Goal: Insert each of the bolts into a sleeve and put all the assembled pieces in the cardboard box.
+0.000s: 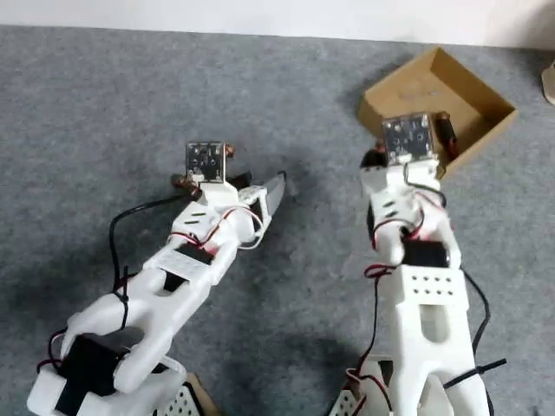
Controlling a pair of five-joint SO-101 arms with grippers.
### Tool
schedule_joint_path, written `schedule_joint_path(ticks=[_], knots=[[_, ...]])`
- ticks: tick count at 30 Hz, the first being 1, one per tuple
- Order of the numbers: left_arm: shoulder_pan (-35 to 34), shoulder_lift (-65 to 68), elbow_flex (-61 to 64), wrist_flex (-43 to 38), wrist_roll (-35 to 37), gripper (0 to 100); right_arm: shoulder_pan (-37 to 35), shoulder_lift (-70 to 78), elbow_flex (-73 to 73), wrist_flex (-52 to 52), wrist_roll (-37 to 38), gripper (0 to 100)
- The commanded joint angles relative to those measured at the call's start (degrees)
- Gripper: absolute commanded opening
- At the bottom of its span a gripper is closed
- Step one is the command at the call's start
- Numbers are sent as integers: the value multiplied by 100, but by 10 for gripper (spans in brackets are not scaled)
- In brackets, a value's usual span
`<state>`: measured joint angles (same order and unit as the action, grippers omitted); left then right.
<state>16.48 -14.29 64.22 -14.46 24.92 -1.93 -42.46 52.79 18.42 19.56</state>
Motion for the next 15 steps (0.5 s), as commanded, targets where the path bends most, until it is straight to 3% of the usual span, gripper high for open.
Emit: schedule_joint_path(ticks=[1,15], knots=[[-66,-13,-277,-141,-44,210,242,119,-549,13,431,5],[-31,31,-286,-141,-53,210,998,3741,-3407,-13,1222,5]])
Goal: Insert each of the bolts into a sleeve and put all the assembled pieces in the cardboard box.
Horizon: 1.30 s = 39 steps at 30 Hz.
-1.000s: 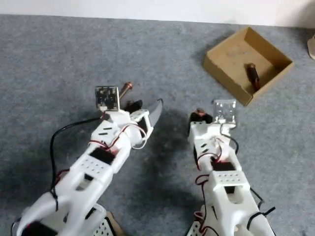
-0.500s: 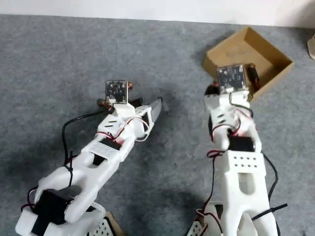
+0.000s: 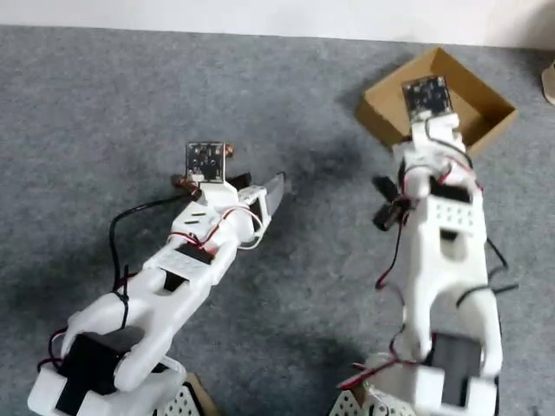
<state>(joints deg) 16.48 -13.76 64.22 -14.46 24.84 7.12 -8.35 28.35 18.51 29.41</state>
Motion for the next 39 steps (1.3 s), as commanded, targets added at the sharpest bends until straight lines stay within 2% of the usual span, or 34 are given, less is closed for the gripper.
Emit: schedule_joint_path(ticks=[1,10,24,31,36,39], knots=[[-31,-22,-286,-141,-44,210,110,514,-1182,-22,308,5],[-22,-13,-286,-141,-44,210,136,1648,-2290,-48,853,5],[-13,-4,-277,-141,-35,210,488,4127,-4945,-40,862,5],[-13,-4,-277,-141,-35,210,558,4831,-5314,13,809,5],[-13,-4,-303,-141,-35,210,576,4840,-5086,567,-369,20],[-31,-4,-303,-141,-35,210,444,4831,-5086,725,-765,106]])
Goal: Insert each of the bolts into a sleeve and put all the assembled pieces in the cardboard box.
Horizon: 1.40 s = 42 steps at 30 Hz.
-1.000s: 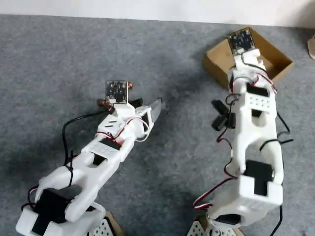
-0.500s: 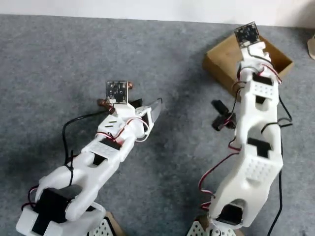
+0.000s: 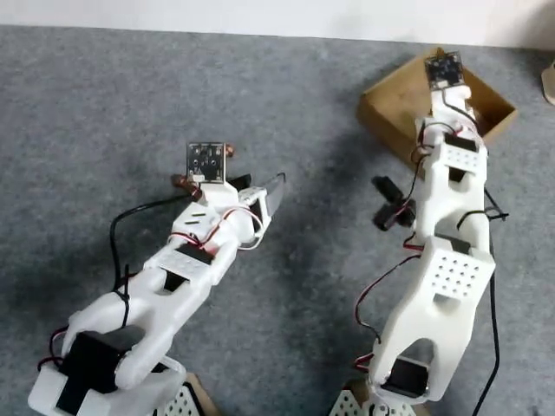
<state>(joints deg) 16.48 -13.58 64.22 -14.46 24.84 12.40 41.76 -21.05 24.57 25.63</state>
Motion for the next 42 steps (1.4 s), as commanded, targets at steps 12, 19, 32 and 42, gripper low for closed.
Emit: schedule_joint_path(ticks=[12,19,32,42], knots=[[-40,-22,-295,-141,-44,210,-356,-382,-963,1534,-1266,246],[-75,760,-769,-141,-53,210,-356,-593,-2905,4497,-1310,246],[-154,1042,-945,-149,-35,210,110,-637,-4681,7653,-2523,245],[-136,1042,-954,-158,-44,210,-66,-646,-3160,7653,-3165,245]])
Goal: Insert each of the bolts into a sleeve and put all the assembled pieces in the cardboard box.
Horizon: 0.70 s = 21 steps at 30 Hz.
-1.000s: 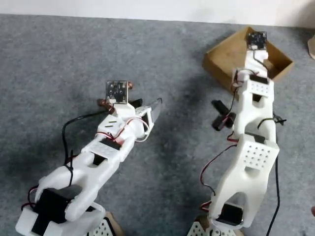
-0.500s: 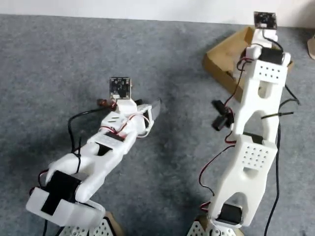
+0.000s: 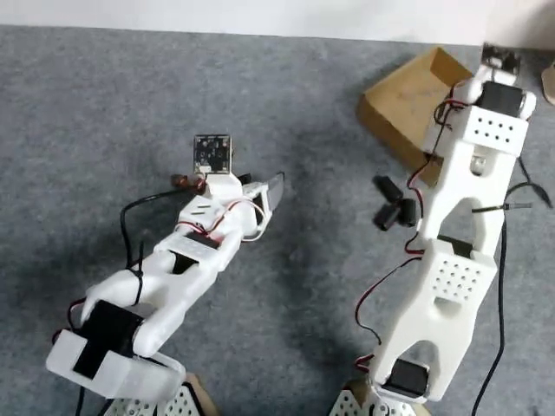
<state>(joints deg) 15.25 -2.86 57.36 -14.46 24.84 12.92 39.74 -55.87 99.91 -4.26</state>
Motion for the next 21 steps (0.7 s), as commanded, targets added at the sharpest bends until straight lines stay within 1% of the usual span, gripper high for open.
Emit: schedule_joint_path(ticks=[1,4,7,16,21], knots=[[-4,-31,-277,-149,-44,210,-207,-444,558,119,-185,245],[4,-31,-312,-149,-44,210,-444,-444,1138,110,-387,219],[4,-22,-356,-141,-44,210,-637,-453,1481,110,-422,189],[-4,-13,-347,-141,-44,210,-910,-391,1622,101,-501,185],[40,-13,-356,-141,-44,210,-910,-391,2352,-338,-659,185]])
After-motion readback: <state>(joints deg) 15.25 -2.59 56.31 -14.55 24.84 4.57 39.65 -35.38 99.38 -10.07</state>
